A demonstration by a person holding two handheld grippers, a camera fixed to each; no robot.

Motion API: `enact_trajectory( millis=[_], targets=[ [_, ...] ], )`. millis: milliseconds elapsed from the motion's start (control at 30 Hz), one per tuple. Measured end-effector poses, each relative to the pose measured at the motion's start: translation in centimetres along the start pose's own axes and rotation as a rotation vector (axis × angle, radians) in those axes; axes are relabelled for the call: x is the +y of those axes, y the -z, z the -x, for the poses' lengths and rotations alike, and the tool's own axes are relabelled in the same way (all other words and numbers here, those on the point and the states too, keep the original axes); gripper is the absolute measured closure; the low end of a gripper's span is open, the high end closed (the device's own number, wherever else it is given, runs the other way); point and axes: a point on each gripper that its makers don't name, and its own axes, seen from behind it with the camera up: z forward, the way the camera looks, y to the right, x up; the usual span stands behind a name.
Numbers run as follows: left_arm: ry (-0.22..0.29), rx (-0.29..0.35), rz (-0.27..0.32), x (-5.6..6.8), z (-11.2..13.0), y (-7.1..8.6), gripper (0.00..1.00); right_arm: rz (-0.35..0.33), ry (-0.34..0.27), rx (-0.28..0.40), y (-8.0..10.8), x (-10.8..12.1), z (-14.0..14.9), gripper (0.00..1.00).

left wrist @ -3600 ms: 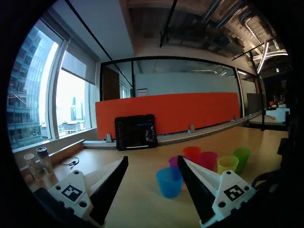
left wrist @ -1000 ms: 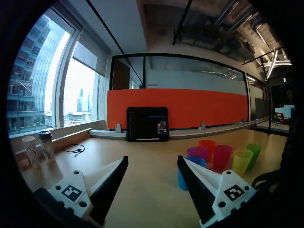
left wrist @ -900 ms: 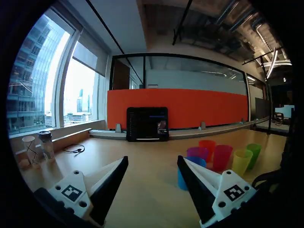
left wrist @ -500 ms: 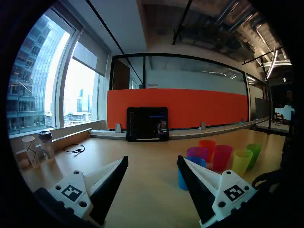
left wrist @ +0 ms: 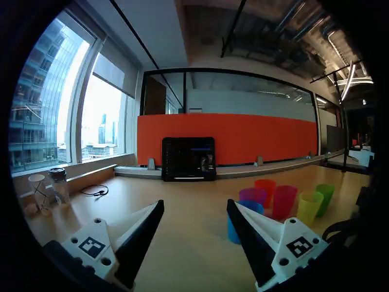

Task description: Pour water

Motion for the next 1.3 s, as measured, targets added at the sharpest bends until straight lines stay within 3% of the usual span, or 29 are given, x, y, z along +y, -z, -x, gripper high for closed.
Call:
enact_trajectory(
  millis=[400, 1300],
  targets=[
    [0.000, 0.000, 0.000, 0.0, 0.0, 0.0, 0.04, 0.055, -0.019, -0.043, -0.3, 2.4, 2.8, 0.00],
    [0.000, 0.000, 0.000, 0.0, 0.0, 0.0, 0.04, 0.052, -0.009, -0.070, -0.5, 3.0, 4.0, 0.00]
  ],
)
